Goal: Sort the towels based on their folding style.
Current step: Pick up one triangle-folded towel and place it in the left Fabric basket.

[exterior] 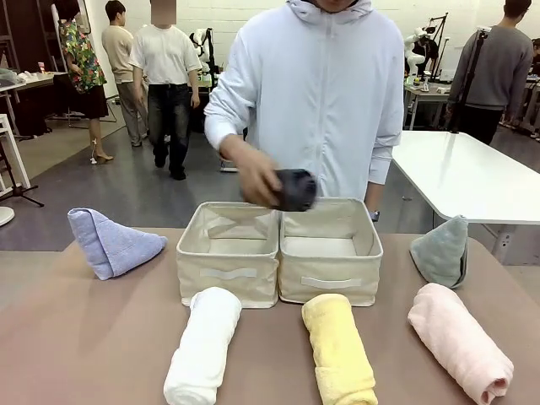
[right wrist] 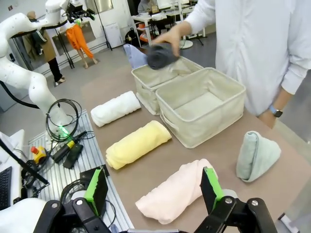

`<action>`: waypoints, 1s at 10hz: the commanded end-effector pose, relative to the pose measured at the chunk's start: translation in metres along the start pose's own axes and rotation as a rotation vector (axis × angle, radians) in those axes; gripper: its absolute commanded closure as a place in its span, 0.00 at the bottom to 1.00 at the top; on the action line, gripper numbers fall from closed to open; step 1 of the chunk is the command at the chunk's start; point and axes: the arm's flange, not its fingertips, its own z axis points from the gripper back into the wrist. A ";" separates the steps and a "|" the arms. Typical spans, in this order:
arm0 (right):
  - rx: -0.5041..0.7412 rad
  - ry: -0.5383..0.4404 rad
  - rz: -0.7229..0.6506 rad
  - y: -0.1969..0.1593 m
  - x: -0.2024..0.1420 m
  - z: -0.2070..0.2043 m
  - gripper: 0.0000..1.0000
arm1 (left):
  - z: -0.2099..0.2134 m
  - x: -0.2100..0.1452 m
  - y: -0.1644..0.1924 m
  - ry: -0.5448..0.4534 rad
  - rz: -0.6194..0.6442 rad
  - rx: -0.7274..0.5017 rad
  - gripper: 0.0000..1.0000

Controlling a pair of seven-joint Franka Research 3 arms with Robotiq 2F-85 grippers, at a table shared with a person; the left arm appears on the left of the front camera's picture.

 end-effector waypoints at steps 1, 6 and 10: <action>0.010 -0.022 0.017 -0.002 0.002 0.000 0.00 | -0.042 0.011 0.053 0.194 0.182 0.096 0.00; 0.010 -0.022 0.017 -0.002 0.002 0.000 0.00 | -0.158 0.005 0.128 0.791 0.358 0.182 0.00; 0.010 -0.022 0.017 -0.002 0.002 0.000 0.00 | -0.206 -0.016 0.151 0.849 0.380 0.206 0.00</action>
